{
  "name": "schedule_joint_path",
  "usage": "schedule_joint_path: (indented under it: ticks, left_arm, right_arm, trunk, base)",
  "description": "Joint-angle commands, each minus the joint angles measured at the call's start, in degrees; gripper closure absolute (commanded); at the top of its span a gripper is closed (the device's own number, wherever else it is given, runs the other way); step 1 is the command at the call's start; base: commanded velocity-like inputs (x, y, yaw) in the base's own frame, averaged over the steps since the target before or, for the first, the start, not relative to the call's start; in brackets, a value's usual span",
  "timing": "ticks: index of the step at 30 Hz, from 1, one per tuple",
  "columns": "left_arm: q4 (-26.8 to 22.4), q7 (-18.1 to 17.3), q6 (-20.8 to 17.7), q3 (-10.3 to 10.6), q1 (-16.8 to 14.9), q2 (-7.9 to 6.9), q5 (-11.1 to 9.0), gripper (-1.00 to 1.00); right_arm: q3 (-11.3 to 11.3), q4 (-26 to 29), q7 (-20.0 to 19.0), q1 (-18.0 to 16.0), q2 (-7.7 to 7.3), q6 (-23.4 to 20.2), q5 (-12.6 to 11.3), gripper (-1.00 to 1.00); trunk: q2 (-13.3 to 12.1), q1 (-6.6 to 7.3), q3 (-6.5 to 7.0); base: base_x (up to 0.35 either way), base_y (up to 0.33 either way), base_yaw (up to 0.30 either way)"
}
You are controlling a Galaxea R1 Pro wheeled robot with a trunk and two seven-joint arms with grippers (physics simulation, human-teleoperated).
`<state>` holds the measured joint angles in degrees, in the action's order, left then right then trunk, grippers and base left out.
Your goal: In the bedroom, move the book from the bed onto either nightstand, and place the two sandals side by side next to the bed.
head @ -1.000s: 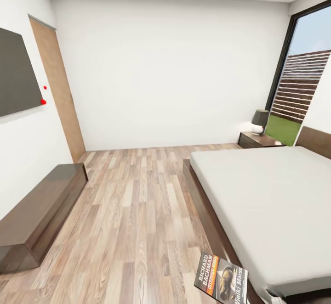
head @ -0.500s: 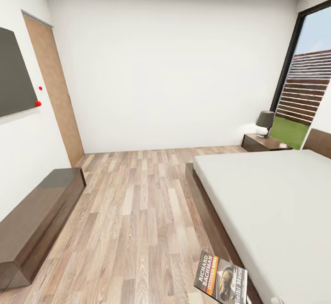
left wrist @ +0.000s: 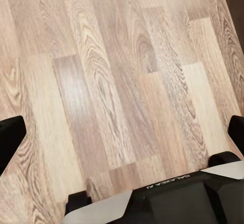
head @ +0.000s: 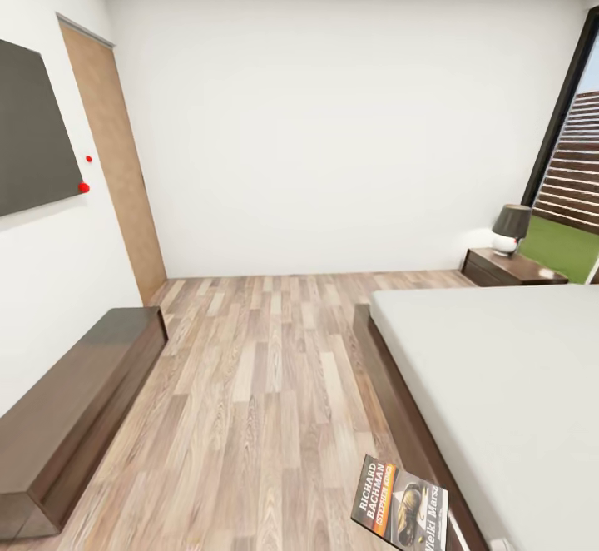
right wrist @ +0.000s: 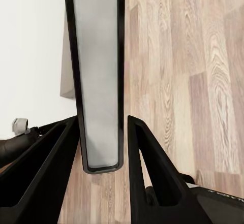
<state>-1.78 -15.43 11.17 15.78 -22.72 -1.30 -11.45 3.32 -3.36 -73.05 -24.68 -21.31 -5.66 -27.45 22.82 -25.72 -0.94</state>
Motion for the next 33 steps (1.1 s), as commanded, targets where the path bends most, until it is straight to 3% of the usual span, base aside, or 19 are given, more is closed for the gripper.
schedule_joint_path:
  ticks: [1,33]
  left_arm:
    - [0.0,-0.2,0.2,0.5,0.0,-0.01,-0.6,-1.00]
    - [0.1,-0.2,0.2,0.5,0.0,0.00,-0.6,-1.00]
  right_arm:
    - [0.0,-0.2,-0.2,-0.1,0.02,-0.6,-0.6,1.00]
    - [0.1,-0.2,-0.2,-0.1,0.04,-0.6,-0.6,1.00]
  trunk:
    - [0.1,-0.06,-0.10]
    - [0.1,-0.06,-0.10]
  base:
    - [0.330,0.024,0.003]
    - [0.330,0.001,0.000]
